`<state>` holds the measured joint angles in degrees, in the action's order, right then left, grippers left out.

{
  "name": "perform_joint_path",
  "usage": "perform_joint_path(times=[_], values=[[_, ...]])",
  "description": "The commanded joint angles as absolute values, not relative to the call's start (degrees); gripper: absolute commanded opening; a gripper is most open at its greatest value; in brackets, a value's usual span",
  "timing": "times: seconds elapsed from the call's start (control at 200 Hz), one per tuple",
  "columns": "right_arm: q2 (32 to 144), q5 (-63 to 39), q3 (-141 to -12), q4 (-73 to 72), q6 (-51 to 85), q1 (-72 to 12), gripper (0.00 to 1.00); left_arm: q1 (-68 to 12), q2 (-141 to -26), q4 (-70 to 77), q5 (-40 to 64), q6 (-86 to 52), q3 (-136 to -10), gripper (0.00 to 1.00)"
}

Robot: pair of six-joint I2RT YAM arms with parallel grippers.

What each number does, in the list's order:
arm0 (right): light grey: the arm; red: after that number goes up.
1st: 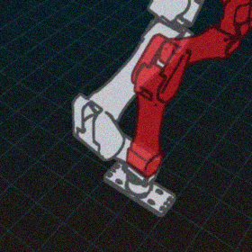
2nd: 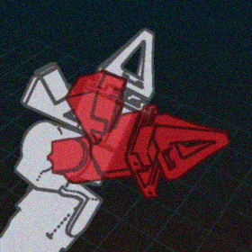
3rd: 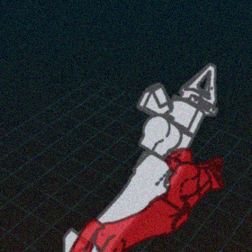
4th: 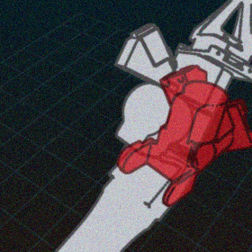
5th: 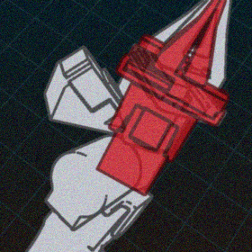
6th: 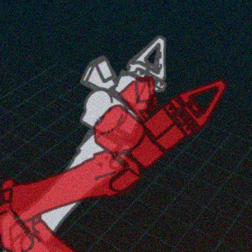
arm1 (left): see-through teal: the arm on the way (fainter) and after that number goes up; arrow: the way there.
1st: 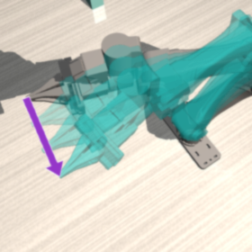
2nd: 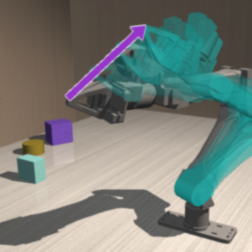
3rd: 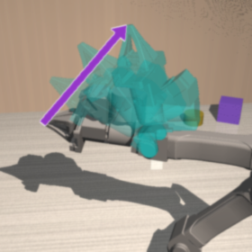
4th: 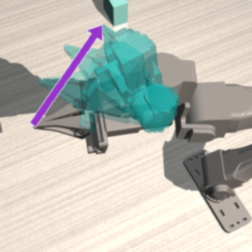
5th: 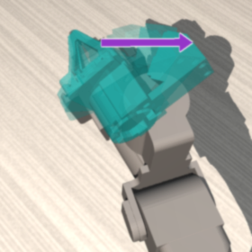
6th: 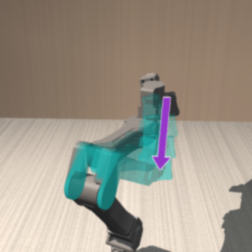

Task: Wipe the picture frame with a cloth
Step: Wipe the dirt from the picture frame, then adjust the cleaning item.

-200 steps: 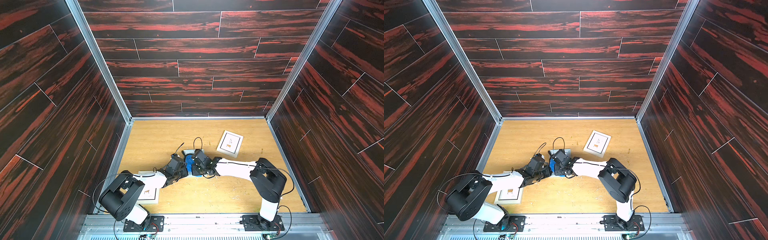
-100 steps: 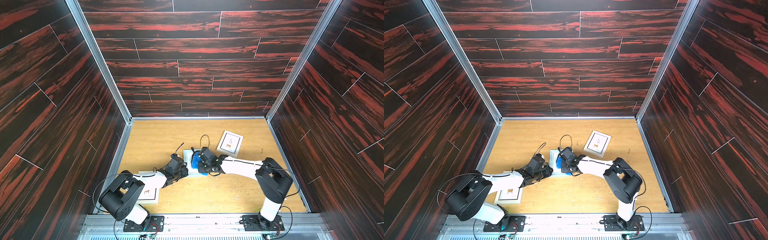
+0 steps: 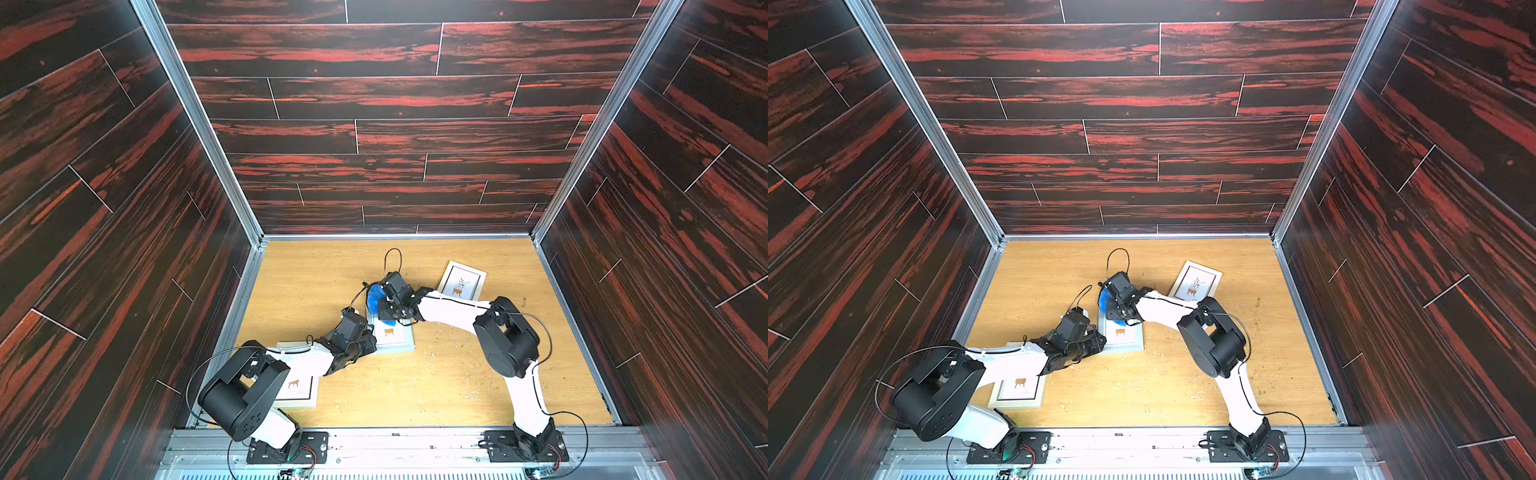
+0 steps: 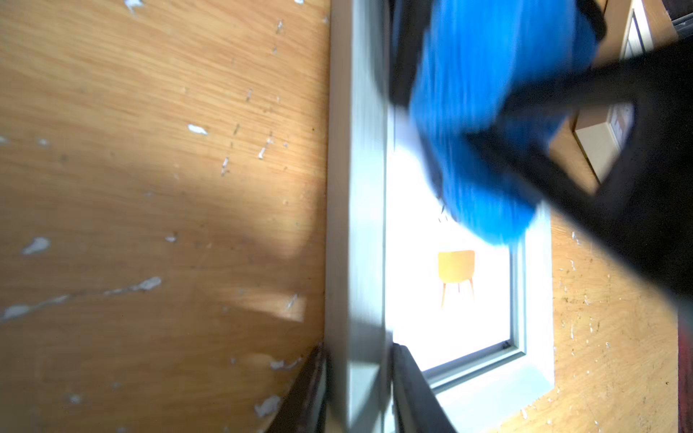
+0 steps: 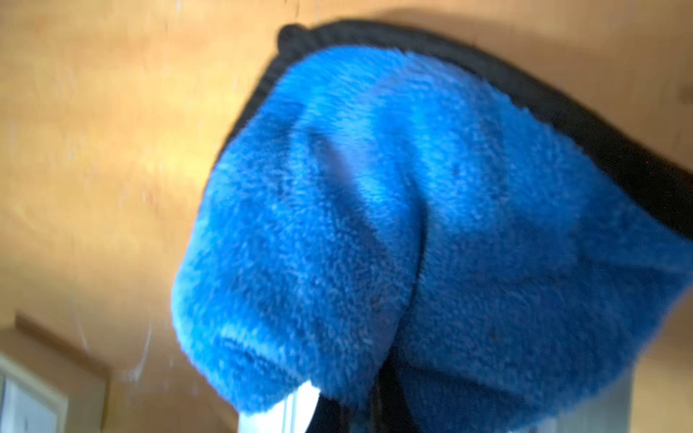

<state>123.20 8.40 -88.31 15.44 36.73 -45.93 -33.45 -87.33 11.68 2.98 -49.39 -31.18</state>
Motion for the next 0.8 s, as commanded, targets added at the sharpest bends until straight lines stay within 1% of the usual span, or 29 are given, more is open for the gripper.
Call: perform_joint_path(times=[0.0, 0.105, 0.246, 0.356, 0.541, 0.686, 0.797], values=[[123.41, 10.30, -88.62, 18.67, 35.77, -44.79, 0.00, -33.20, -89.22, 3.31, 2.81, -49.40, -28.75, 0.32], [117.85, 11.75, -82.81, 16.70, 34.97, -44.40, 0.00, -33.22, -88.77, 2.52, 2.81, -49.06, -29.51, 0.32], [109.03, 6.67, -74.51, 11.21, 33.76, -44.46, 0.00, -33.21, -87.47, 0.62, 3.28, -48.12, -32.73, 0.36], [103.15, 5.03, -69.85, 9.45, 33.62, -44.39, 0.00, -33.22, -85.73, 0.00, 3.97, -47.39, -36.40, 0.41], [96.57, 4.94, -62.75, 7.39, 31.66, -44.37, 0.00, -33.16, -82.71, -0.51, 2.67, -46.02, -40.05, 0.53], [91.93, 5.15, -57.72, 4.78, 30.81, -44.41, 0.00, -33.13, -79.00, 0.32, 1.66, -44.71, -38.48, 0.59], [88.48, 3.54, -54.73, 2.33, 32.04, -44.42, 0.00, -33.22, -73.37, 7.55, 1.32, -44.71, -32.96, 0.62]])
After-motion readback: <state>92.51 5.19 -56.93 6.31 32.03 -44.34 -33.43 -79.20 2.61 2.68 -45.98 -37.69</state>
